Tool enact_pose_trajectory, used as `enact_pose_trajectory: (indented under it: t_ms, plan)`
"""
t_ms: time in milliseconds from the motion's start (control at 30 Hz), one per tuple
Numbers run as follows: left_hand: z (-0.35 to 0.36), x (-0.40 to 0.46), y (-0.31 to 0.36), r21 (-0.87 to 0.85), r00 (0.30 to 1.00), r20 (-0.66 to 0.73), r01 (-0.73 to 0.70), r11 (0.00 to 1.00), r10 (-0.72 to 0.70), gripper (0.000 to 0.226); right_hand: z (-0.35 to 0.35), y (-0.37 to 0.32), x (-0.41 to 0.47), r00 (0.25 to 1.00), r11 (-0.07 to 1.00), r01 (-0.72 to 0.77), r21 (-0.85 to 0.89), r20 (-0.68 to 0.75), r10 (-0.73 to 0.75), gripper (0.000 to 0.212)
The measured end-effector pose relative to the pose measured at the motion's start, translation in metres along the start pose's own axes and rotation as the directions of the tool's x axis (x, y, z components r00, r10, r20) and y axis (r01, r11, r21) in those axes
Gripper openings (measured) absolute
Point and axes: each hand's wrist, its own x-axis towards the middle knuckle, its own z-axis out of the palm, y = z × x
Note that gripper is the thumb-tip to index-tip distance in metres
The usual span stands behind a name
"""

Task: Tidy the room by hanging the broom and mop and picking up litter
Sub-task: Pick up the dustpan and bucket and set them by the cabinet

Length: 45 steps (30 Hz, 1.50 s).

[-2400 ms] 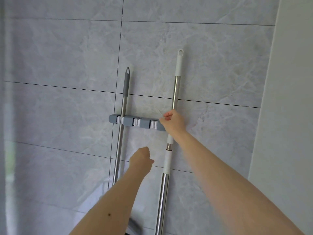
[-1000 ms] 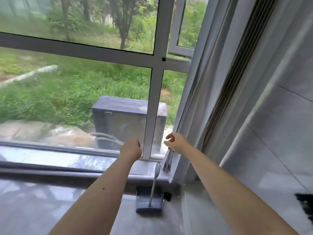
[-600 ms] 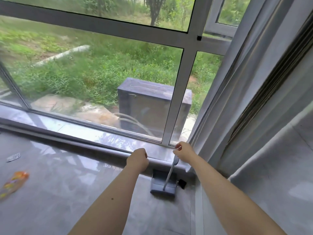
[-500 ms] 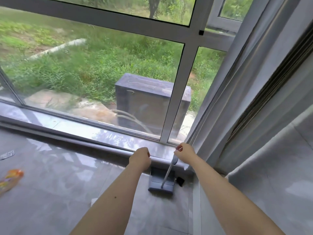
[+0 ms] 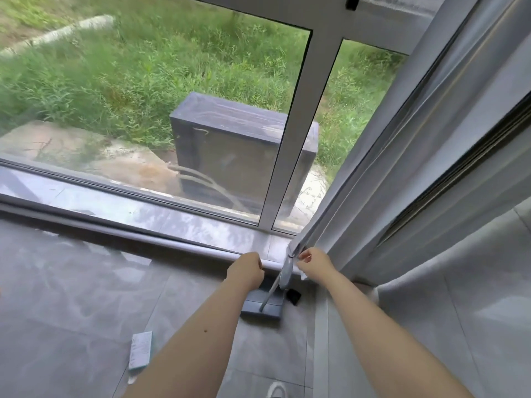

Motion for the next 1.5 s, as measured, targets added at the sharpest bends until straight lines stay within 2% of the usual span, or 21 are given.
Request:
enact_pose_trajectory:
  t_ms: [167, 333, 467, 567, 700, 833, 933, 1033, 1233, 1333, 1400, 1433, 1500]
  plan:
    - [0.017, 0.04, 0.023, -0.039, 0.997, 0.041, 0.064, 0.997, -0.062, 0.022, -0.002, 0.015, 0.042, 0.992, 0.999, 0.029, -0.031, 0.121, -0.025, 0.034]
    - [0.043, 0.085, 0.046, -0.091, 0.983, 0.097, 0.163, 0.982, -0.154, 0.012, -0.005, 0.031, 0.093, 0.962, 0.982, 0.109, -0.156, 0.264, -0.065, 0.041]
    - [0.067, 0.106, 0.053, -0.101, 0.959, 0.155, 0.254, 0.962, -0.236, 0.032, -0.002, 0.041, 0.12, 0.93, 0.972, 0.134, -0.194, 0.364, -0.056, 0.044]
    - [0.084, 0.119, 0.053, -0.122, 0.935, 0.2, 0.319, 0.94, -0.292, 0.036, 0.009, 0.053, 0.139, 0.905, 0.96, 0.144, -0.24, 0.424, -0.03, 0.048]
    - [0.098, 0.129, 0.051, -0.16, 0.913, 0.23, 0.377, 0.912, -0.337, 0.033, 0.023, 0.066, 0.154, 0.887, 0.996, 0.007, -0.094, 0.46, 0.037, 0.044]
    - [0.107, 0.135, 0.045, -0.138, 0.897, 0.272, 0.395, 0.908, -0.349, 0.005, 0.03, 0.07, 0.16, 0.885, 0.992, -0.103, 0.072, 0.461, 0.059, 0.037]
    - [0.11, 0.139, 0.04, -0.148, 0.883, 0.295, 0.42, 0.895, -0.365, 0.011, 0.033, 0.069, 0.159, 0.859, 0.976, -0.164, 0.141, 0.508, 0.071, 0.04]
    - [0.111, 0.141, 0.036, -0.166, 0.878, 0.278, 0.444, 0.88, -0.39, 0.034, 0.035, 0.064, 0.158, 0.841, 0.96, -0.213, 0.182, 0.535, 0.085, 0.041]
    - [0.097, 0.126, 0.016, -0.206, 0.888, 0.249, 0.439, 0.875, -0.387, 0.038, 0.042, 0.039, 0.145, 0.827, 0.97, -0.195, 0.148, 0.557, 0.081, 0.033]
    - [0.081, 0.109, -0.002, -0.232, 0.902, 0.26, 0.406, 0.884, -0.345, 0.025, 0.054, 0.02, 0.134, 0.832, 0.975, -0.166, 0.148, 0.552, 0.058, 0.033]
    - [0.075, 0.1, -0.019, -0.306, 0.924, 0.23, 0.367, 0.878, -0.306, 0.007, 0.065, 0.006, 0.124, 0.844, 0.977, -0.145, 0.155, 0.535, 0.041, 0.033]
    - [0.071, 0.094, -0.026, -0.353, 0.935, 0.208, 0.345, 0.87, -0.287, 0.016, 0.071, 0.001, 0.12, 0.855, 0.977, -0.137, 0.164, 0.518, 0.033, 0.034]
    - [0.062, 0.079, -0.04, -0.489, 0.942, 0.188, 0.334, 0.805, -0.277, 0.01, 0.083, -0.013, 0.107, 0.875, 0.972, -0.131, 0.196, 0.483, 0.02, 0.036]
